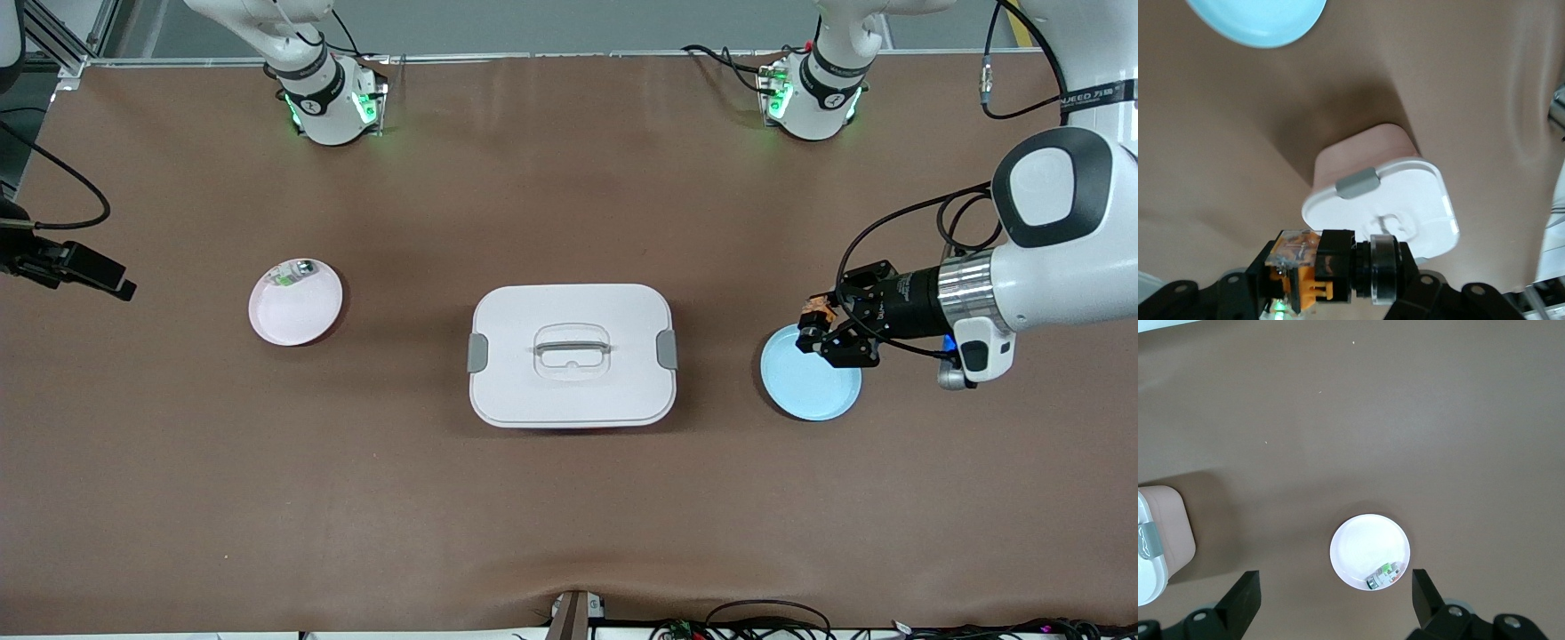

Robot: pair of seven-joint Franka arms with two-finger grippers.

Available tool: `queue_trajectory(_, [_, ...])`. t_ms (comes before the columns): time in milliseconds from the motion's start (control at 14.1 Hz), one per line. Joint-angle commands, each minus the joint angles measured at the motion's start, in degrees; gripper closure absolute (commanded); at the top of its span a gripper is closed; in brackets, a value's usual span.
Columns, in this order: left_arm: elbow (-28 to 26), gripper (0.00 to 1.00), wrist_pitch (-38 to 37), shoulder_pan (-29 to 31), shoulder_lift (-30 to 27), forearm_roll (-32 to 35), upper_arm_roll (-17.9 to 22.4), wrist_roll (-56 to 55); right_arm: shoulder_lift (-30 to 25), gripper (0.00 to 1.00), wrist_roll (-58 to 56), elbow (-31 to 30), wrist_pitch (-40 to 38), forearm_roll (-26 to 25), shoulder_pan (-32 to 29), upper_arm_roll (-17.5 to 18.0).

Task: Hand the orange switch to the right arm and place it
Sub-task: 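Lift the switch with the left gripper and carry it toward the box, then bring the switch above the box while the right gripper reaches toward it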

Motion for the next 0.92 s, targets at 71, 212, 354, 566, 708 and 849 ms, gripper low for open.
queue_trajectory(71, [2.0, 0.92, 0.8, -0.6, -1.0, -2.0, -3.2, -14.2, -0.3, 0.00, 1.0, 0.4, 0.4, 0.8, 0.0, 0.7])
queue_trajectory(212, [1.9, 0.92, 4.4, -0.8, -0.9, -1.9, -6.5, -21.5, 0.0, 0.00, -0.1, 0.4, 0.5, 1.6, 0.9, 1.1])
queue_trajectory(354, [1.9, 0.92, 8.5, -0.9, -0.8, -1.4, -9.9, -26.7, 0.4, 0.00, -2.6, 0.2, 0.5, 1.8, 2.6, 1.2])
queue_trajectory(566, [2.0, 0.92, 13.2, -4.4, -0.7, -1.2, -11.7, -33.7, 0.7, 0.00, -5.9, -0.4, -0.7, 8.6, 4.2, 1.2])
queue_trajectory(708, [2.0, 0.92, 15.5, -8.0, -0.6, 1.0, -11.7, -36.5, 1.2, 0.00, -5.9, -1.0, -1.4, 15.7, 5.6, 1.2])
queue_trajectory(849, [2.1, 0.92, 17.9, -10.8, -0.2, 1.5, -11.7, -39.5, 1.7, 0.00, -5.7, -1.3, -0.8, 22.7, 6.8, 1.1])
